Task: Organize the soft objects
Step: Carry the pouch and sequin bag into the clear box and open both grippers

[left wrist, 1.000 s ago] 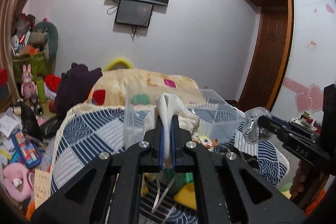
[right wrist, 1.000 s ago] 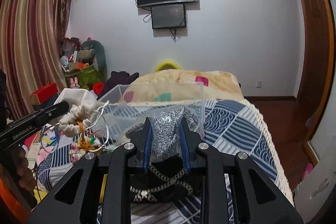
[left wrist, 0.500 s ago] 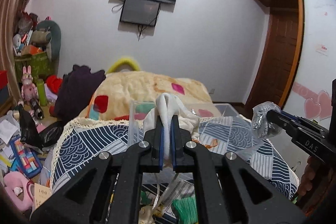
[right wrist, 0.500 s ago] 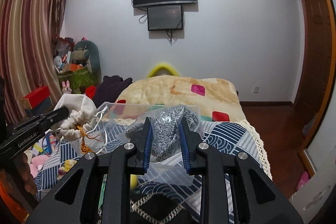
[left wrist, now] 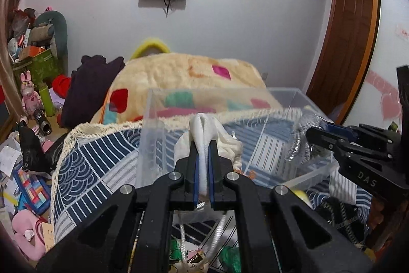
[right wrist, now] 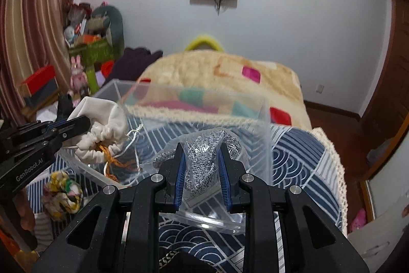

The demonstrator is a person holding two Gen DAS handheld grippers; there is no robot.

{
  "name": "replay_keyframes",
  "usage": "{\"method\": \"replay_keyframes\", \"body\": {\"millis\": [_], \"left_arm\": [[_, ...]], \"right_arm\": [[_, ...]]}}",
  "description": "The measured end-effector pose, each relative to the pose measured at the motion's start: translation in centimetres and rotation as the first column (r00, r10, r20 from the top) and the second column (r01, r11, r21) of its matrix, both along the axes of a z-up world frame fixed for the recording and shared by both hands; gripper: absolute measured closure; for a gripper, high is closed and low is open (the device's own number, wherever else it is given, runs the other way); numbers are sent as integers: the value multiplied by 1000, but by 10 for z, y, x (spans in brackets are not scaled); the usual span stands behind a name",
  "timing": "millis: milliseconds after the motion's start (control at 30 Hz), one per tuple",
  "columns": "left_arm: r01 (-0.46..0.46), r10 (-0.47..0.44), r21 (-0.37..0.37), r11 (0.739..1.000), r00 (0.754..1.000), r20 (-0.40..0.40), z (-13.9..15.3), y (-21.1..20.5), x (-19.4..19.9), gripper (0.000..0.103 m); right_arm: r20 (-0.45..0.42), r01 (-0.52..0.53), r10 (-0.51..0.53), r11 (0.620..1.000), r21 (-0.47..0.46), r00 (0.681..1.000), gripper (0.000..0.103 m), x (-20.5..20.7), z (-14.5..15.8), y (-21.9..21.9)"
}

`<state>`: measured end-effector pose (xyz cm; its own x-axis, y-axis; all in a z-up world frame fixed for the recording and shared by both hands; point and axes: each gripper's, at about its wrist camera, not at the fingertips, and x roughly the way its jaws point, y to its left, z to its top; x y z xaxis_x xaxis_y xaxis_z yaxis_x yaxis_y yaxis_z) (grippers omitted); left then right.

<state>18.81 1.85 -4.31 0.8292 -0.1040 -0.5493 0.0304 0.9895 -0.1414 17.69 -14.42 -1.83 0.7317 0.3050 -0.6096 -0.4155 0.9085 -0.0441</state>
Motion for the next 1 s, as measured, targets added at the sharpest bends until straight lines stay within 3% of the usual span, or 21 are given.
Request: {"method": "replay_keyframes", "body": {"millis": [300, 633, 733, 867, 933, 1000], "left_arm": [[-12, 12, -12, 1000, 1000, -14, -5, -1, -6, 95], [14, -15, 8, 1000, 1000, 4, 5, -2, -26, 85], [18, -18, 1, 1000, 999, 30, 12, 0, -38, 77], [25, -25, 0, 1000, 998, 61, 23, 4, -55, 67], [20, -21, 11, 1000, 996, 83, 29, 6, -65, 59], [8, -10, 23, 1000, 994, 107, 34, 9, -75, 48]], "right_arm": [[-60, -25, 23, 999, -35, 998, 79, 3, -2, 0], [9, -32, 32, 999, -29, 999, 68, -17, 13, -8], [45, -39, 40, 999, -21, 998, 66, -27, 22, -10], [94, -47, 46, 999, 12, 995, 52, -44, 34, -14], [127, -55, 52, 998, 23, 991, 50, -55, 39, -16], [148, -59, 53, 998, 31, 987, 39, -64, 42, -15]]}}
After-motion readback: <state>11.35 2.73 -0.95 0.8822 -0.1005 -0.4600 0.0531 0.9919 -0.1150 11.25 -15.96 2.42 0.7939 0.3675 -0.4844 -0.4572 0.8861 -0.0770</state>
